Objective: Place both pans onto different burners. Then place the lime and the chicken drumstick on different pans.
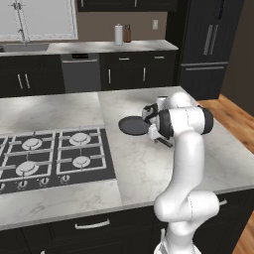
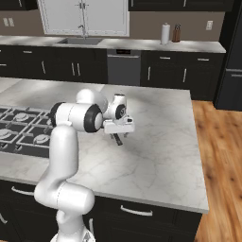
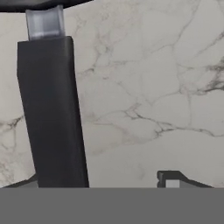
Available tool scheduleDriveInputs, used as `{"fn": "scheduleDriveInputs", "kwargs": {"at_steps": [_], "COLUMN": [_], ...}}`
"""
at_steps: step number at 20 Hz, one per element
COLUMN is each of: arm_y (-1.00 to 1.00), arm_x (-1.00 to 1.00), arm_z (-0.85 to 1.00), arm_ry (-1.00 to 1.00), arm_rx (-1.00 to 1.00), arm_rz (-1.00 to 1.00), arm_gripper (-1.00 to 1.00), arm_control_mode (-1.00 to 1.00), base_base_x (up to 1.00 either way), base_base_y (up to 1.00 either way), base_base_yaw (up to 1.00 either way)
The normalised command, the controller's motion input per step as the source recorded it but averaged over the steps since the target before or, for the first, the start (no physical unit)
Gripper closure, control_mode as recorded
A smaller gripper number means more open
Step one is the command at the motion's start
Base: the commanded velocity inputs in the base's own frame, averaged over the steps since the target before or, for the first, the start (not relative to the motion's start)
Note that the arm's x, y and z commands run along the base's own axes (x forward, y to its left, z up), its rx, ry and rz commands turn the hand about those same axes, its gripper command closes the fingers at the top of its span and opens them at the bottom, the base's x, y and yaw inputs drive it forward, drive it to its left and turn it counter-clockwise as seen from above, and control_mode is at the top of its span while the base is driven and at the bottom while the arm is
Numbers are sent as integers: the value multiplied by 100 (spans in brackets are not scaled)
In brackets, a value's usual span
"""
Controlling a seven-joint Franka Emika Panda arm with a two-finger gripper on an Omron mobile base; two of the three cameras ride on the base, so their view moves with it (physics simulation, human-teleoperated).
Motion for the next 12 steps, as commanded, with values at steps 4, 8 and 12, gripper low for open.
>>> {"fn": "scheduleDriveInputs", "kwargs": {"at_steps": [4,8,12], "arm_y": [0,0,0], "arm_x": [4,-1,-24], "arm_z": [0,0,16], "arm_ry": [3,0,0], "arm_rx": [0,0,0], "arm_rz": [0,0,0], "arm_gripper": [100,100,100], "arm_control_mode": [-100,-100,-100], "base_base_x": [0,0,0], "base_base_y": [0,0,0], "base_base_yaw": [0,0,0]}}
